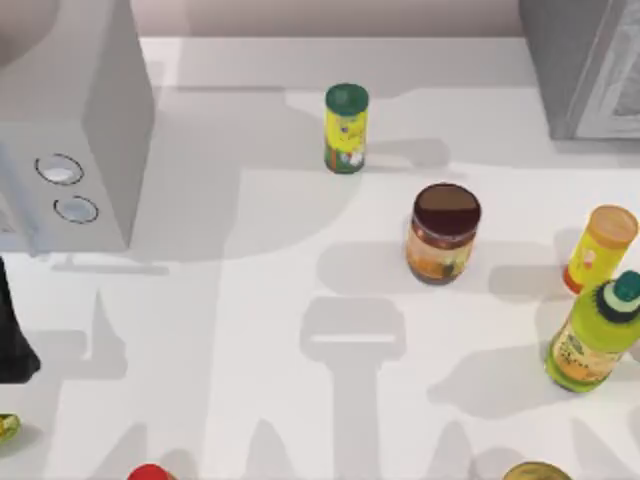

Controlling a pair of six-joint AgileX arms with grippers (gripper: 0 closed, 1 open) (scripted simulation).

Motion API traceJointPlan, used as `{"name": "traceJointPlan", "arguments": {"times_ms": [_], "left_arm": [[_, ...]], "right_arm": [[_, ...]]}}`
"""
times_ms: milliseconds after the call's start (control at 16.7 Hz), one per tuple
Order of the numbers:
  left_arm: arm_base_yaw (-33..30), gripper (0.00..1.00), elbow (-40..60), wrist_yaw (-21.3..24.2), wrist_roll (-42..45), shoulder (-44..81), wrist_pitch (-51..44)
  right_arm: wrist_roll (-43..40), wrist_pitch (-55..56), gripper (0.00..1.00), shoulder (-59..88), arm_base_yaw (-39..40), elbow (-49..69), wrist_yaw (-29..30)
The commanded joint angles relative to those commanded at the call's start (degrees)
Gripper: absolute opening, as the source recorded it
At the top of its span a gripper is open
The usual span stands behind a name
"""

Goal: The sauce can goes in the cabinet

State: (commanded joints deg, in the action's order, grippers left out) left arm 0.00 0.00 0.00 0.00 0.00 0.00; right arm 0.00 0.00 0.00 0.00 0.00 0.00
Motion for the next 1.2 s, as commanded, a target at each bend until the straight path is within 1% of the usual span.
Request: {"name": "traceJointPlan", "arguments": {"times_ms": [120, 240, 360, 540, 720, 960, 1200], "left_arm": [[0.0, 1.0, 0.0, 0.0, 0.0, 0.0, 0.0], [0.0, 1.0, 0.0, 0.0, 0.0, 0.0, 0.0], [0.0, 1.0, 0.0, 0.0, 0.0, 0.0, 0.0], [0.0, 1.0, 0.0, 0.0, 0.0, 0.0, 0.0], [0.0, 1.0, 0.0, 0.0, 0.0, 0.0, 0.0], [0.0, 1.0, 0.0, 0.0, 0.0, 0.0, 0.0], [0.0, 1.0, 0.0, 0.0, 0.0, 0.0, 0.0]], "right_arm": [[0.0, 0.0, 1.0, 0.0, 0.0, 0.0, 0.0], [-1.64, 0.09, 1.0, 1.75, -0.01, 1.73, -1.45], [-5.3, 0.08, 1.0, 5.96, 0.09, 5.86, -4.85], [-13.71, -0.82, 1.0, 16.82, 0.62, 16.0, -12.61], [-24.47, -3.43, 1.0, 33.08, 1.46, 28.64, -22.14], [-40.04, -9.68, 1.0, 60.54, 2.85, 45.87, -34.92], [-55.07, -18.15, 1.0, 88.12, 4.21, 60.5, -45.24]]}}
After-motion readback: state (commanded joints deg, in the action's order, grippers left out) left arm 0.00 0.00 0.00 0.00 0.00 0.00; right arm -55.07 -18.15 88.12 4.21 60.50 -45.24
